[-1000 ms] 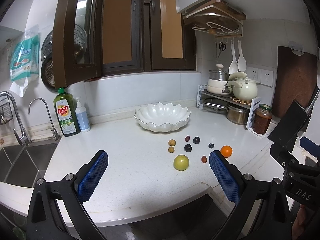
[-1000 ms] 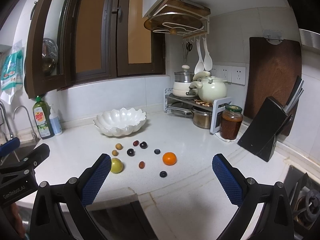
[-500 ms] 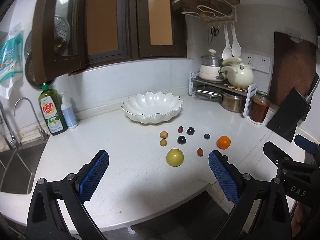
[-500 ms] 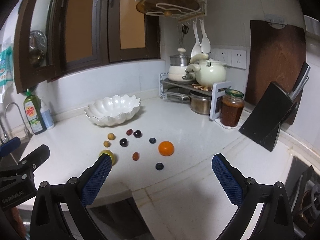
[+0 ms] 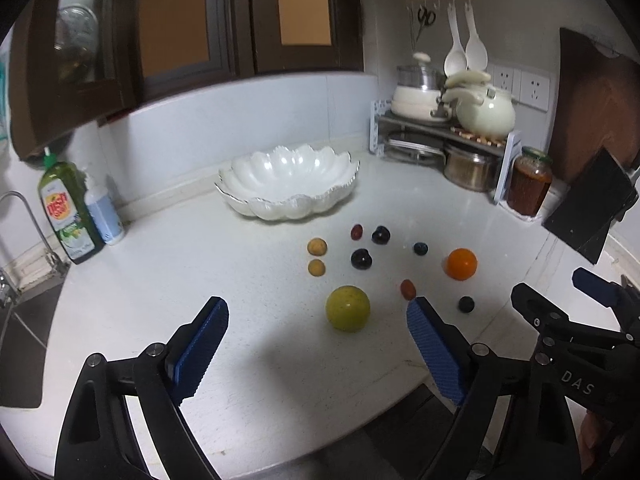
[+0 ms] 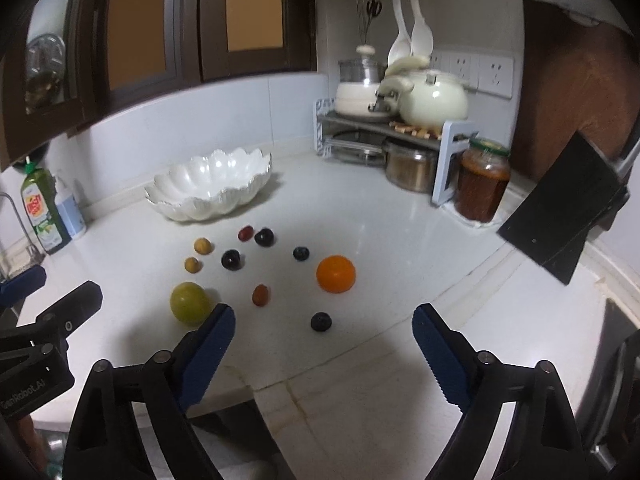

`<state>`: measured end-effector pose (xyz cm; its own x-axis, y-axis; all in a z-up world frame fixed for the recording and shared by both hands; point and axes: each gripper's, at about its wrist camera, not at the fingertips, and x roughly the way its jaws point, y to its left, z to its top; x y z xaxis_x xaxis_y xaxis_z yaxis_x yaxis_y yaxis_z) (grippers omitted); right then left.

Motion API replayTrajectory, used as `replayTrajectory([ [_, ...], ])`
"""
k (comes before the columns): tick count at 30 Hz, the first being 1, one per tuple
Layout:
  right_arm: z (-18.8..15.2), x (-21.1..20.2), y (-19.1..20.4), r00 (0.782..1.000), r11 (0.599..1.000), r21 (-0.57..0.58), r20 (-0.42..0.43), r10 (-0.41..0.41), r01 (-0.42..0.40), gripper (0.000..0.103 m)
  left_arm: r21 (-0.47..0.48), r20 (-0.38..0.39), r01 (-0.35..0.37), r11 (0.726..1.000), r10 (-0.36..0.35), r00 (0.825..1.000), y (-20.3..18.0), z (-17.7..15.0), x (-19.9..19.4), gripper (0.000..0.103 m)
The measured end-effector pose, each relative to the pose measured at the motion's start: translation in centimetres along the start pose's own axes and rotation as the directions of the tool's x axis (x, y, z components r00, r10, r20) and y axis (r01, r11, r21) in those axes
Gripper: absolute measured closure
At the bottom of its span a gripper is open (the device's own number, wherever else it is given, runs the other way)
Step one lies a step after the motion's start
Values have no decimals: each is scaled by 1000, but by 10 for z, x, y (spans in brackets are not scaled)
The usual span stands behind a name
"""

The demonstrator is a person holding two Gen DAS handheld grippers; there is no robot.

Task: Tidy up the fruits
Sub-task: 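Move left tool toward the yellow-green fruit while right tool approaches a dark blueberry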

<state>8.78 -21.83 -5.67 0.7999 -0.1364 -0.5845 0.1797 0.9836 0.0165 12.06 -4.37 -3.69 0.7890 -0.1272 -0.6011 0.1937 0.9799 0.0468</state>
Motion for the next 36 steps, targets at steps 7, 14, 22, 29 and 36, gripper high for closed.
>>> replayTrajectory([
  [7, -1, 40, 3, 997, 1000, 1, -74, -9, 9, 21, 0, -74, 29, 1000, -29, 997, -2, 1, 43, 15],
  [14, -8, 76, 2, 987, 1000, 18, -159, -11, 14, 31, 9, -145, 61, 998, -59, 988, -7, -4, 80, 18],
  [22, -14, 107, 2, 973, 999, 35, -229, -19, 28, 38, 16, -204, 84, 996, -79, 976, -10, -9, 114, 23],
  [29, -17, 124, 1, 965, 998, 48, -260, -24, 38, 48, 26, -240, 123, 992, -114, 964, -17, -12, 131, 27],
  [36, -19, 131, 3, 960, 998, 38, -278, -28, 40, 58, 33, -257, 148, 988, -135, 957, -21, -12, 142, 38],
])
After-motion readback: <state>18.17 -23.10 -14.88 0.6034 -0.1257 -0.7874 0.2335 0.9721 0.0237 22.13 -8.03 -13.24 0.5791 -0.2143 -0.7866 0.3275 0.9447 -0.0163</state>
